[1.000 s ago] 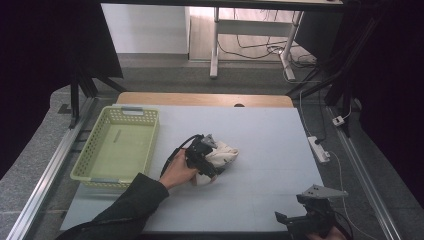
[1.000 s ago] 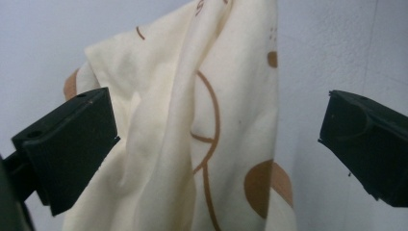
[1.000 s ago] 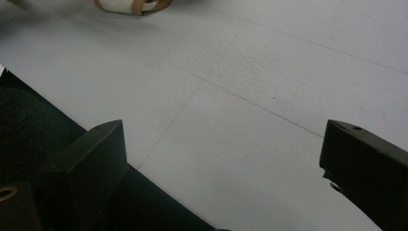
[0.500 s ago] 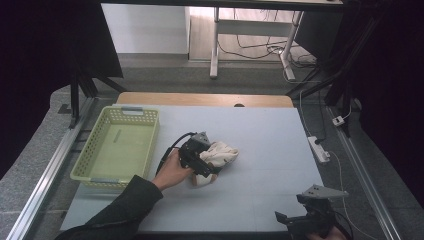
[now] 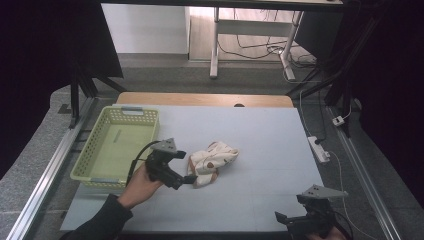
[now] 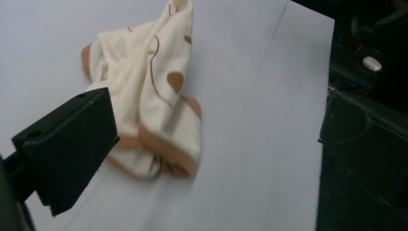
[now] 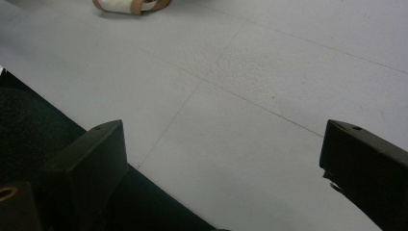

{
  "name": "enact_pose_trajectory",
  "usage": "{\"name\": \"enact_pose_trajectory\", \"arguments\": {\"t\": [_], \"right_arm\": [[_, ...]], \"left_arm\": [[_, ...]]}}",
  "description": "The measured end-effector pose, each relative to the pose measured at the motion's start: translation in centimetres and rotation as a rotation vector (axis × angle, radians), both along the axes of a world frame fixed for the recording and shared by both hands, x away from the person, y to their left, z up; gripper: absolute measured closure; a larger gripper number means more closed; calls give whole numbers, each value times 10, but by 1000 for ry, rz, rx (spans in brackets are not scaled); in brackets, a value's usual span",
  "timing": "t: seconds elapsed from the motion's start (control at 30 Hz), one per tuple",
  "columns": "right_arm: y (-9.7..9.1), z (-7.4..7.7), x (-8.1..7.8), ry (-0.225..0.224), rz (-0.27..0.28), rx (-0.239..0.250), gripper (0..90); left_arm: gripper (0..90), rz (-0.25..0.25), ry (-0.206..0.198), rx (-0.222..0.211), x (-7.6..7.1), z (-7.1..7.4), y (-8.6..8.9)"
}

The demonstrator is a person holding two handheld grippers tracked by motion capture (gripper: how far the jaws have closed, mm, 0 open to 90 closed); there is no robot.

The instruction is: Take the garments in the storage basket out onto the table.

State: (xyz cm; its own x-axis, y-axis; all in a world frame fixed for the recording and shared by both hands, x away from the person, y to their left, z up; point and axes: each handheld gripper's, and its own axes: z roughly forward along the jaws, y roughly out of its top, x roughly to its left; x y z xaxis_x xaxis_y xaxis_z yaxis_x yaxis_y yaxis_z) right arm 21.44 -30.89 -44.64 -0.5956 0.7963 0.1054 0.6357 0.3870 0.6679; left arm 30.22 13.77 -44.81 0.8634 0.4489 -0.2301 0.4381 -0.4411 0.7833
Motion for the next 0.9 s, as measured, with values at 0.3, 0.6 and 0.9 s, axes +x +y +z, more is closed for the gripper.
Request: {"name": "enact_pose_trajectory", "arguments": {"t": [0.3,0.6,0.9], "right_arm": [[0,0,0,3,0,-1,24],[3,0,0,6,1,-20,24],[3,-1,0,2,2,-25,24]], "left_arm": [[0,155,3,-50,-58,-3,77],[0,342,44,-34,-113,-24,144],[0,388,48,18,-130,-28,153]]}}
